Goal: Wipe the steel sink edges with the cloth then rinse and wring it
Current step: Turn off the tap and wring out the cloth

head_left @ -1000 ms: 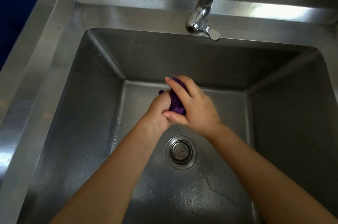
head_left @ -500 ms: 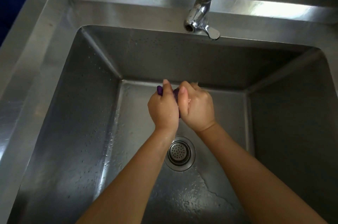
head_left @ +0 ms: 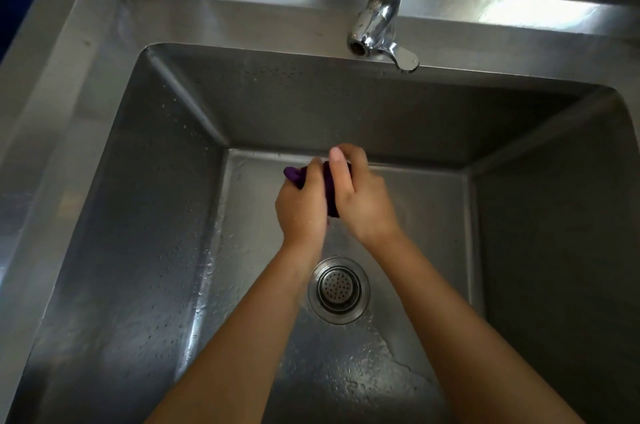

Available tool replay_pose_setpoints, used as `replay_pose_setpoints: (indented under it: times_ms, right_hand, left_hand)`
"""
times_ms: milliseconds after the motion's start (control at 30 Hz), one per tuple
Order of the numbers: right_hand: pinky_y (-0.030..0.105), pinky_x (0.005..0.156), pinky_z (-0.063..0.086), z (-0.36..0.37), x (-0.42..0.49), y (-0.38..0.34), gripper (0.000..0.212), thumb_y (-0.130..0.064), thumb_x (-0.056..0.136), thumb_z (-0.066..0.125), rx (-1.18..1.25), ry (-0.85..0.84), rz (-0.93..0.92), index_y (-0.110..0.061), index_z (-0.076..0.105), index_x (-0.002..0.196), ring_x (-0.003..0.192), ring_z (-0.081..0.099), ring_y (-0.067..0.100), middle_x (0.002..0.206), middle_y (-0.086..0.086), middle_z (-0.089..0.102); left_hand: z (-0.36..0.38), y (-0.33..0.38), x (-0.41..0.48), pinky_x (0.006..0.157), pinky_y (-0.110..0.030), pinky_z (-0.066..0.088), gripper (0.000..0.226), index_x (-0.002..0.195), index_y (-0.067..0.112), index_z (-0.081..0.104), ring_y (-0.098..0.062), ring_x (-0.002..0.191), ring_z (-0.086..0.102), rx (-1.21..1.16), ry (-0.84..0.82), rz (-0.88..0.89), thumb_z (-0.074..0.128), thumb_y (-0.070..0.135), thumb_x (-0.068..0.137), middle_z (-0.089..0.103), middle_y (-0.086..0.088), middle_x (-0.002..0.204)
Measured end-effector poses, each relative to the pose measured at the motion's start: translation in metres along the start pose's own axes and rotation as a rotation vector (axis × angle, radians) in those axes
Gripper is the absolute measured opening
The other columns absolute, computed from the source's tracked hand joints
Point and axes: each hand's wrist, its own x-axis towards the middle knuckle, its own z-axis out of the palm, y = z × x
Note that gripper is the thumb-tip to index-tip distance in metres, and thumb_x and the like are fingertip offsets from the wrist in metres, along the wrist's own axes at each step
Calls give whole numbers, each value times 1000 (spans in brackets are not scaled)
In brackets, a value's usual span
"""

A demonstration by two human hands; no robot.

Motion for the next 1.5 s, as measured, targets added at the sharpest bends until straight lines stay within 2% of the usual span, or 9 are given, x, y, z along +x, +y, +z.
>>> replay_pose_setpoints:
  times_ms: [167,300,500,733,833,1000,1233,1333,1500]
  right_hand:
    - [32,101,42,-21,-8,7,58,-54,85,47,-135,-120,-506,-28,40,137,134,39,11,154,-4,28]
    - [41,103,42,-22,13,6,66,-51,73,67,-168,-98,-672,-15,55,127,129,47,21,145,8,43]
    - [51,104,40,-26,22,0,68,-60,70,63,-250,-103,-736,-14,60,120,133,43,28,128,8,59]
    - [56,107,32,-31,25,-6,60,-63,70,60,-391,-41,-840,-14,65,105,121,55,28,100,4,67]
    - [42,81,50,-30,23,-7,62,-62,72,60,-406,-88,-830,-10,63,105,88,60,29,93,9,62]
    - [37,65,51,-22,16,-11,60,-61,77,50,-416,-12,-821,-6,63,98,70,57,31,80,14,57]
    - [34,44,42,-10,10,-22,43,-38,92,32,-285,265,-605,-7,55,72,49,55,36,56,15,56]
    - [34,43,38,-5,8,-19,43,-34,91,29,-180,309,-495,-7,52,68,45,53,38,52,17,56]
    - [39,56,42,10,9,-15,51,-43,90,21,-26,269,-205,-9,57,77,65,60,41,68,23,65]
  left_hand:
    - [-12,17,16,37,-15,34,25,64,19,54,-8,41,49,-292,-223,-280,49,29,87,50,1,55]
    - [-16,20,21,29,-10,21,28,65,18,51,-8,30,33,-321,-354,-383,46,31,90,38,2,51]
    - [-23,24,24,25,-7,19,25,73,18,48,-5,23,27,-394,-513,-390,40,29,93,33,3,47]
    - [-25,25,13,24,-9,14,60,38,15,52,-5,21,32,-467,-636,-432,31,28,94,35,4,32]
    - [-24,27,13,28,-9,14,50,45,17,50,-5,22,28,-416,-577,-488,34,29,90,34,6,34]
    - [-18,30,11,32,-8,19,43,56,22,49,-9,26,32,-360,-402,-497,48,57,82,39,5,39]
    - [3,30,3,42,-17,38,38,45,18,50,-12,44,50,-382,55,-148,50,24,82,48,9,38]
    - [3,27,6,63,-37,47,34,41,15,57,-23,60,55,-219,179,45,48,29,72,57,5,47]
    - [4,26,10,69,-38,45,43,54,7,57,-33,72,61,116,276,289,47,26,91,68,-22,73]
